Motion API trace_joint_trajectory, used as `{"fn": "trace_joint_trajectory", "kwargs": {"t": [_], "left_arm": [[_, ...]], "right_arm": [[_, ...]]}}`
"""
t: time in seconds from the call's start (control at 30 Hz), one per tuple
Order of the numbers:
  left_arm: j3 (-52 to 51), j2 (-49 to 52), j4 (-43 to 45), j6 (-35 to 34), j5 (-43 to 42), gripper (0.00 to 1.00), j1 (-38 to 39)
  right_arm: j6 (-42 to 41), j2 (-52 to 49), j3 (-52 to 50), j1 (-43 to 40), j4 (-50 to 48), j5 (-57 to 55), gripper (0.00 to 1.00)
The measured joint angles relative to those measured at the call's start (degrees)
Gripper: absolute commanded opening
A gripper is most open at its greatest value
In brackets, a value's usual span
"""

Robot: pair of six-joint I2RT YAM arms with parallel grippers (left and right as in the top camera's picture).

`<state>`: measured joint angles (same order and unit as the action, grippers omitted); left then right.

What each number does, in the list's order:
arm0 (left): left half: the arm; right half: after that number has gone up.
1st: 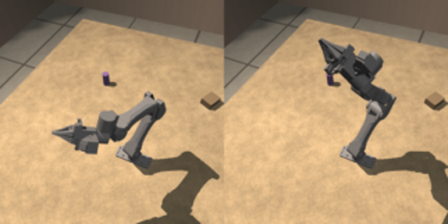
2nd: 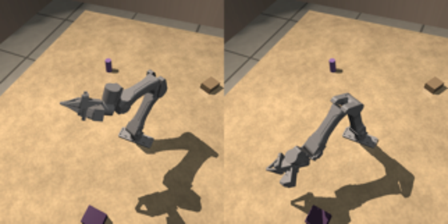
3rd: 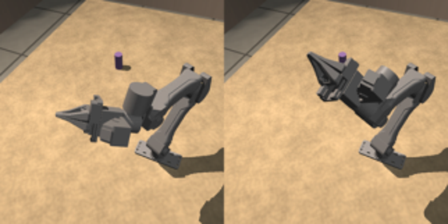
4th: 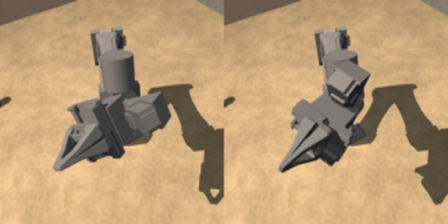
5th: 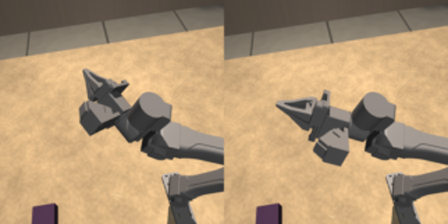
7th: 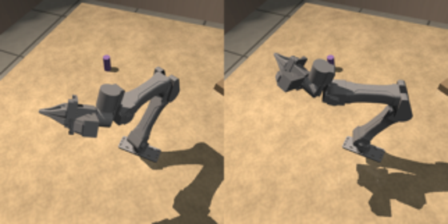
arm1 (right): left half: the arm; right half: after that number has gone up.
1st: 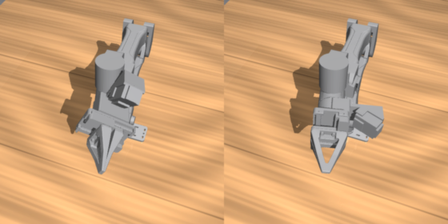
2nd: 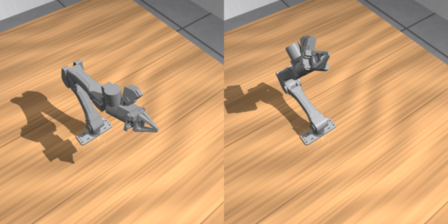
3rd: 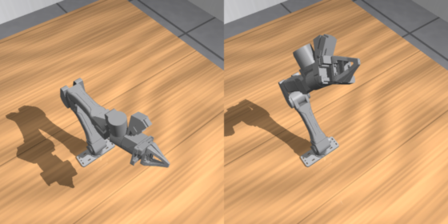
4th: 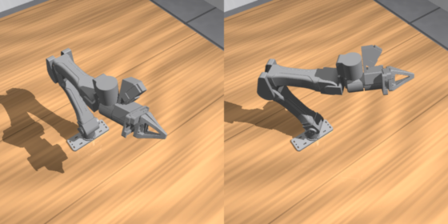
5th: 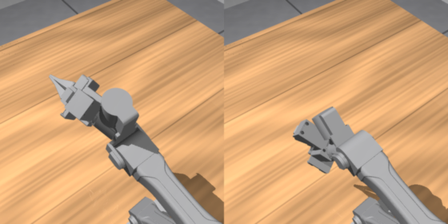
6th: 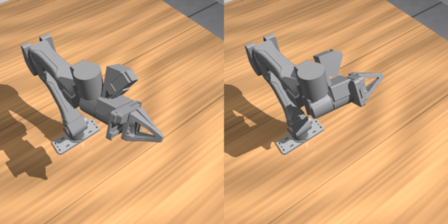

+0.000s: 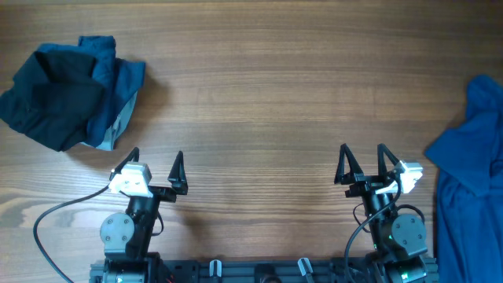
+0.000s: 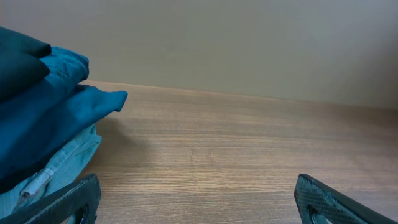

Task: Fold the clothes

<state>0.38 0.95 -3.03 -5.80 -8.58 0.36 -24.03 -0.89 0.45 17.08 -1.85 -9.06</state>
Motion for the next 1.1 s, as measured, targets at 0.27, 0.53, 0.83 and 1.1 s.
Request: {"fn": "trace_joint_trajectory", "kwargs": {"t": [0.27, 0.53, 0.83, 1.1], "left_arm": [[0.0, 0.2, 0.6, 0.0, -5.8, 1.00, 0.0], [2.5, 0.4, 5.2, -7.3, -18.7, 1.00, 0.0], [34.0, 18.7, -18.8, -10.2, -12.2, 1.00, 0.0], [69.8, 49.4, -40.9, -10.6, -10.6, 1.00, 0.0]], "right_arm": [[-14.9, 0.0, 0.0, 0.0, 0.5, 0.3, 1.00], [-20.7, 0.0, 1.3, 0.0, -7.2, 16.0, 1.00], [-0.6, -19.0, 29.6, 0.0, 17.8, 23.7, 1.00], [5.6, -56.5, 57.4, -0.2, 43.1, 21.9, 1.00]]}}
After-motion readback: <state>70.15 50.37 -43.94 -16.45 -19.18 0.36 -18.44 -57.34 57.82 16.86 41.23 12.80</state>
